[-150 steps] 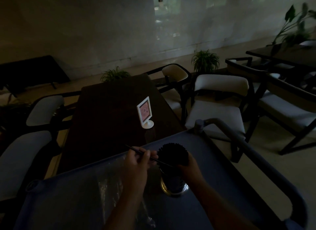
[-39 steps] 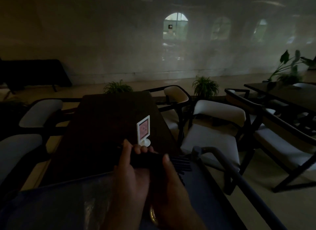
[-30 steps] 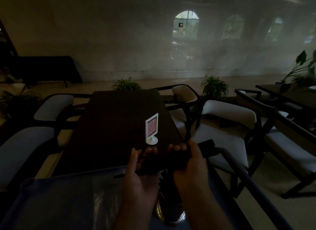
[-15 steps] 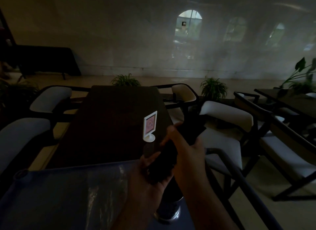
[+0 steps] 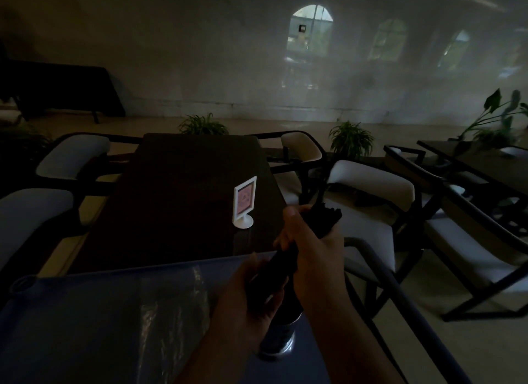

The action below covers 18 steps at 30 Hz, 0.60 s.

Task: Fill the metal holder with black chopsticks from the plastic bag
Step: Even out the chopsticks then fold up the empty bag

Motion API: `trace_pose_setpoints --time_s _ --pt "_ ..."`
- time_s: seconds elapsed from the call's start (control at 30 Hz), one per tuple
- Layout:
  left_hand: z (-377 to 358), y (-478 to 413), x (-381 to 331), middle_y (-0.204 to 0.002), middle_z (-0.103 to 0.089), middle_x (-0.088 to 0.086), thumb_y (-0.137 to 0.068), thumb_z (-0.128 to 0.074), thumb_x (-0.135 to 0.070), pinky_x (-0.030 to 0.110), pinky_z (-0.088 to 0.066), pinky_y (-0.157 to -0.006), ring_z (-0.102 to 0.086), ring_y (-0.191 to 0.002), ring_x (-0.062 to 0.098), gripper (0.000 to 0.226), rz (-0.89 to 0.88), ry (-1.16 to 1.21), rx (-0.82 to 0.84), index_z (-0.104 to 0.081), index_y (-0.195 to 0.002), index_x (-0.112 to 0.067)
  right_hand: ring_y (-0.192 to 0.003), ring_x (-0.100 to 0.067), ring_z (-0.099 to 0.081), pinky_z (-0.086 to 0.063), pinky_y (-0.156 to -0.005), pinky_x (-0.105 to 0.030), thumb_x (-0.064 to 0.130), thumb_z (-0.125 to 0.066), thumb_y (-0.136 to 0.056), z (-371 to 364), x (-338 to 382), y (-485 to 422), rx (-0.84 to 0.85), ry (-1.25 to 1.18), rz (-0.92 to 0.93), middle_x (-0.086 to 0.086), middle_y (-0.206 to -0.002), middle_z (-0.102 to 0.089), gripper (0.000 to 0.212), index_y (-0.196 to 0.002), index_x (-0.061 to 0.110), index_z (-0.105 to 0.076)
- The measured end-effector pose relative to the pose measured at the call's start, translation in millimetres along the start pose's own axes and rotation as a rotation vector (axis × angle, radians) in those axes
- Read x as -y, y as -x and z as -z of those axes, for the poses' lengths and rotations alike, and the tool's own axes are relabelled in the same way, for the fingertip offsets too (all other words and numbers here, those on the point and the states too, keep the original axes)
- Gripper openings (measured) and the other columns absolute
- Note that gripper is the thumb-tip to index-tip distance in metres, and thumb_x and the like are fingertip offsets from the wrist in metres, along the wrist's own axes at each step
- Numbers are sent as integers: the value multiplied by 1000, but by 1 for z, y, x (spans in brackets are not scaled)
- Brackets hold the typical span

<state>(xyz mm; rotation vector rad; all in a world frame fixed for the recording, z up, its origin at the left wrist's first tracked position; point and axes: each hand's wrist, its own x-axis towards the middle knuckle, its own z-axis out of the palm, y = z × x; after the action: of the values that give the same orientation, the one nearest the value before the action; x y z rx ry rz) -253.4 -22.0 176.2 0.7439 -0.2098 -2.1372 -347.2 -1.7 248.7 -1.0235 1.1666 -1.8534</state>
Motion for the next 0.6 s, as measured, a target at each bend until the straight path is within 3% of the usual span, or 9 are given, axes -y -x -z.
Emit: trace_pose_setpoints --time_s 0.1,0.2,0.27,0.33,0.37,0.4,0.47,0.53,0.6 --pt "2 -1 -1 -60 -66 10 -93 -53 -20 13 -36 -24 -63 -37 17 19 87 -57 -48 -65 -87 -6 -63 -16 -64 -54 -62 -27 23 -67 -85 5 0 -5 102 20 -91 2 -63 -65 12 -82 12 -65" --pt "6 -4 -5 -59 -59 6 -93 -54 -19 12 -27 -24 -54 -36 10 14 -34 -153 -91 -62 -88 -9 -82 -20 -73 -57 -67 -25 31 -73 -75 19 0 -7 241 -33 -227 -8 -86 -76 24 -86 10 -73" --pt "10 -5 -12 -72 -64 3 -87 -63 -25 16 -37 -32 -60 -52 8 15 -132 -288 -96 -68 -97 -14 -88 -22 -74 -58 -70 -26 36 -76 -71 29 -1 -8 260 -45 -249 -12 -94 -77 35 -89 6 -74" --pt "18 -10 -17 -87 -62 -14 -84 -70 -21 8 -44 -51 -60 -75 -11 26 -216 -454 -42 -67 -108 -31 -90 -26 -74 -59 -72 -29 32 -72 -76 36 -7 -6 194 -170 -254 -15 -93 -76 27 -86 7 -72" --pt "20 -12 -18 -87 -58 -21 -84 -70 -16 2 -43 -55 -57 -77 -21 36 -207 -486 5 -63 -110 -38 -87 -26 -74 -59 -72 -32 27 -68 -82 39 -11 -4 145 -276 -260 -13 -87 -75 18 -83 9 -71" --pt "18 -13 -15 -78 -59 -21 -83 -71 -15 2 -42 -51 -59 -68 -21 30 -178 -587 64 -67 -103 -38 -81 -24 -73 -59 -71 -34 24 -65 -86 42 -16 -2 87 -376 -271 -10 -78 -72 14 -80 12 -69" --pt "11 -9 -17 -61 -64 -9 -82 -71 -24 16 -43 -40 -63 -51 -1 13 -262 -846 117 -70 -71 -31 -65 -17 -67 -58 -70 -35 26 -63 -86 48 -25 2 -48 -523 -297 -1 -64 -60 15 -75 15 -61" --pt "10 -12 -21 -56 -64 -5 -86 -68 -26 18 -38 -35 -60 -45 8 17 -293 -954 132 -68 -69 -23 -54 -11 -55 -54 -69 -31 29 -61 -86 62 -31 4 -157 -651 -314 4 -56 -49 23 -69 17 -52" --pt "18 -16 -29 -59 -68 -5 -89 -64 -27 19 -40 -36 -58 -45 6 18 -351 -1027 89 -68 -73 -20 -51 -8 -47 -48 -73 -28 32 -52 -94 84 -34 4 -176 -753 -350 7 -53 -43 32 -65 19 -47"
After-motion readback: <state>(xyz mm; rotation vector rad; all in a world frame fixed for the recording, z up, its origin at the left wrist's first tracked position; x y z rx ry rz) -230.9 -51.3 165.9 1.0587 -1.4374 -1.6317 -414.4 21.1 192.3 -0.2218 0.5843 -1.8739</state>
